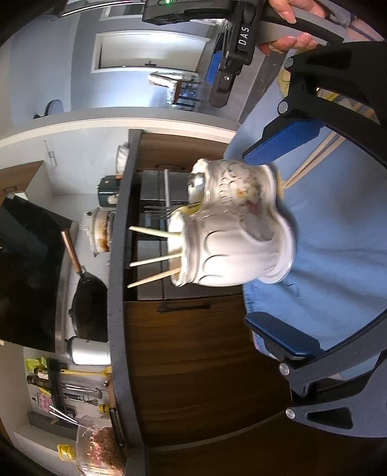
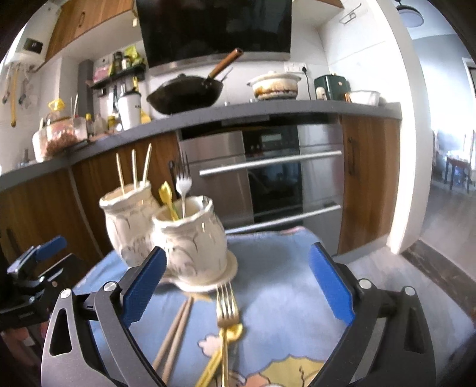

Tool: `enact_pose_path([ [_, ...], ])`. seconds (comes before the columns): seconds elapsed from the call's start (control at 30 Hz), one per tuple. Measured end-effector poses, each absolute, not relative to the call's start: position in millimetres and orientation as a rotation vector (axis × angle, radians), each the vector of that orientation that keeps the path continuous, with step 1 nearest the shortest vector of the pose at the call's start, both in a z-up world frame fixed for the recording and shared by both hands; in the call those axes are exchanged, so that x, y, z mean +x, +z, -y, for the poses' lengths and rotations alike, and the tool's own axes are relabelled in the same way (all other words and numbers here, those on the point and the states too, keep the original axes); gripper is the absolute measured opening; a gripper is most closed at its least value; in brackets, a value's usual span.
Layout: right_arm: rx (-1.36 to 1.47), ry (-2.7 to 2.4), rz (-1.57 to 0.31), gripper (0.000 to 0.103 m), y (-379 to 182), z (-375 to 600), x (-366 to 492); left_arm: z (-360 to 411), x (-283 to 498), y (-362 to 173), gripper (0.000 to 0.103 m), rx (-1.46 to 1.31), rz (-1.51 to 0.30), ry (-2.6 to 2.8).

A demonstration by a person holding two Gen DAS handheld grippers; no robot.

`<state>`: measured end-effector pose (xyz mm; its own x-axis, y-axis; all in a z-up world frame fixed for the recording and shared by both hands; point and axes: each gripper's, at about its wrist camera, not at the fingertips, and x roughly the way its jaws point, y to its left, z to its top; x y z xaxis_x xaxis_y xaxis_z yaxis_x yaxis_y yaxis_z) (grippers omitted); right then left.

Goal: Organize utensils
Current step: 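Open both tools and withdraw them back toward the utensils on the table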

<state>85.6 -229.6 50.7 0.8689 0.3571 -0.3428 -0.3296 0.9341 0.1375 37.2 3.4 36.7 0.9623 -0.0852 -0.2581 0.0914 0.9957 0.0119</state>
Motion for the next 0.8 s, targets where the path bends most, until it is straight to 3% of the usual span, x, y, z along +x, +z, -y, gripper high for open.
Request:
enact_pose_path([
  [0.57,-0.076,0.340,-0.538,0.093,13,221,75,28,43,2,0.097,0.083,-0.470,-0.108],
  [0.63,-0.092,0.349,-0.552,0.088,10,218,75,29,46,0,0.097,0.091,-0.486,-0.106],
  [0.8,-0.143,0.373,-0.604,0.057,2,208,76,31,50,-5,0.097,0.098,-0.522,-0.111],
])
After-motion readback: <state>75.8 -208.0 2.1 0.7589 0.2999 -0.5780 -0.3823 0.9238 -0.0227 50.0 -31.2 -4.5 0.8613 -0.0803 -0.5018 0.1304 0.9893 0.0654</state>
